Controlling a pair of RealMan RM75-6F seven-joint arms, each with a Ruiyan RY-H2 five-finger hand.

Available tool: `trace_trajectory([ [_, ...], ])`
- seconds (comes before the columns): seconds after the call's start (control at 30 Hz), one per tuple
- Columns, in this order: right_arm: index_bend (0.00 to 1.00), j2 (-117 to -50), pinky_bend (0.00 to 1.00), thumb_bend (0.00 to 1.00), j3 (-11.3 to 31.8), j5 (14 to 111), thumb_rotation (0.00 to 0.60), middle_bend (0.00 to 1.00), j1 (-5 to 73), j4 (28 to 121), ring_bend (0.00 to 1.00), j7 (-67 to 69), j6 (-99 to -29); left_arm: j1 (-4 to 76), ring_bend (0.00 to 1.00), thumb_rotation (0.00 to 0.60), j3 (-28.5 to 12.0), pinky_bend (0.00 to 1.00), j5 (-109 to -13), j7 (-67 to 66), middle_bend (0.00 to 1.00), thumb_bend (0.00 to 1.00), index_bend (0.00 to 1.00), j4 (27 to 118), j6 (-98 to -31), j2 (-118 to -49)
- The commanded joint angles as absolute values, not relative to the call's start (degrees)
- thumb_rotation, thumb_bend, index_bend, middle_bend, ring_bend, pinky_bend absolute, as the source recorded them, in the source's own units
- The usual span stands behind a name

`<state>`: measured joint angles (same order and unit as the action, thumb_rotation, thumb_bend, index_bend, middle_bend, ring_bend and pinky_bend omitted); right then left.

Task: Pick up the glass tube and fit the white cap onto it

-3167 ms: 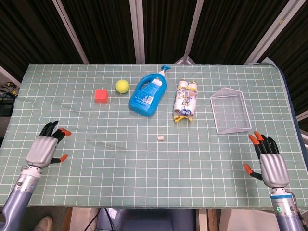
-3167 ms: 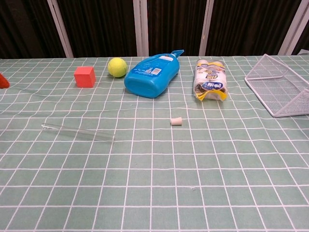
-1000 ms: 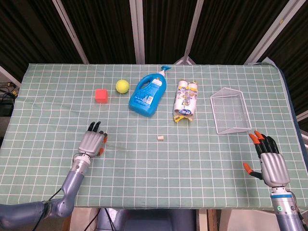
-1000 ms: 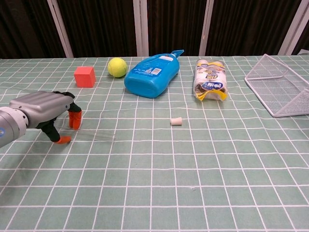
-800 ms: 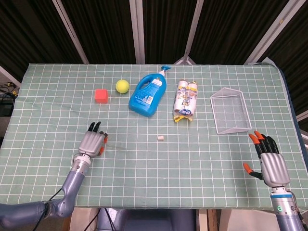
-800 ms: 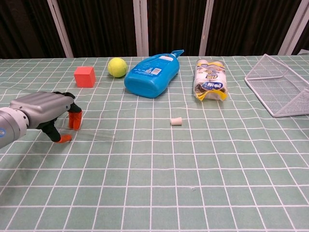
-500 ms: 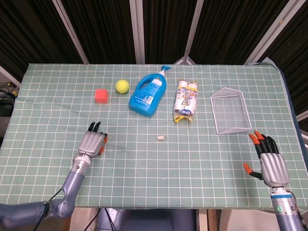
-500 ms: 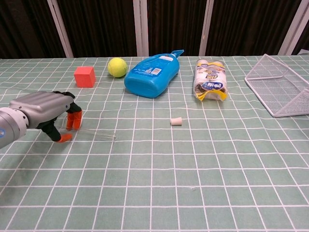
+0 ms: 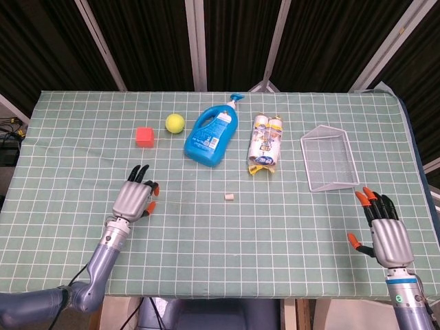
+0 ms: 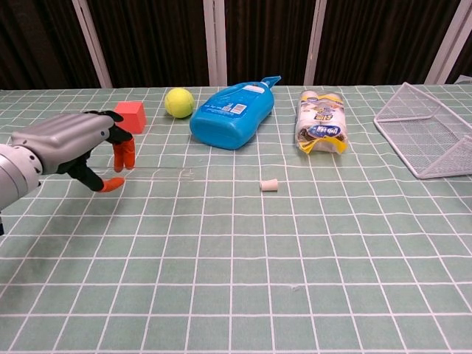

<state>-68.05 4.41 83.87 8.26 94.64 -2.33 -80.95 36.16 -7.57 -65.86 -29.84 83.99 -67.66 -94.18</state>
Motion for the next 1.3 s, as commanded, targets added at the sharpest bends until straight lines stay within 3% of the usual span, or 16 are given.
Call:
trace_trajectory([
  [0.03, 0.00, -68.1, 0.00, 0.32, 4.5, 83.6, 0.600, 0.00, 8.4, 95.2, 0.00, -2.8, -80.6, 35.6, 0.05, 0.600, -7.2, 0.00, -70.6, -24.6, 0.51, 0.63, 0.54, 82.5, -69.5, -93.7],
  [0.2, 0.01, -68.1, 0.00, 0.32, 5.5, 82.2, 0.600, 0.00, 9.6, 96.8, 0.00, -4.0, -79.0, 35.3, 0.05, 0.600, -8.4, 0.00, -73.1, -19.9, 0.51, 0.63, 0.54, 82.7, -70.7, -92.2],
  [0.6, 0.17, -71.7, 0.01, 0.32, 9.2, 80.6, 0.600, 0.08, 19.6, 99.6, 0.02, -14.0, -68.4, 34.7, 0.05, 0.600, -12.8, 0.00, -72.9, -16.1, 0.51, 0.63, 0.53, 89.4, -71.6, -84.4],
  [0.83, 0.27, -78.3, 0.04, 0.31, 12.4, 77.1, 0.600, 0.13, 27.8, 97.5, 0.06, -19.0, -60.9, 34.1, 0.05, 0.600, -14.6, 0.00, -71.8, -14.9, 0.51, 0.63, 0.53, 92.1, -71.6, -80.0],
  [1.3, 0.41, -93.0, 0.04, 0.31, 14.6, 69.7, 0.600, 0.19, 37.8, 88.0, 0.07, -25.0, -55.2, 32.8, 0.05, 0.600, -15.7, 0.00, -70.5, -14.1, 0.51, 0.63, 0.53, 93.6, -72.3, -75.7],
])
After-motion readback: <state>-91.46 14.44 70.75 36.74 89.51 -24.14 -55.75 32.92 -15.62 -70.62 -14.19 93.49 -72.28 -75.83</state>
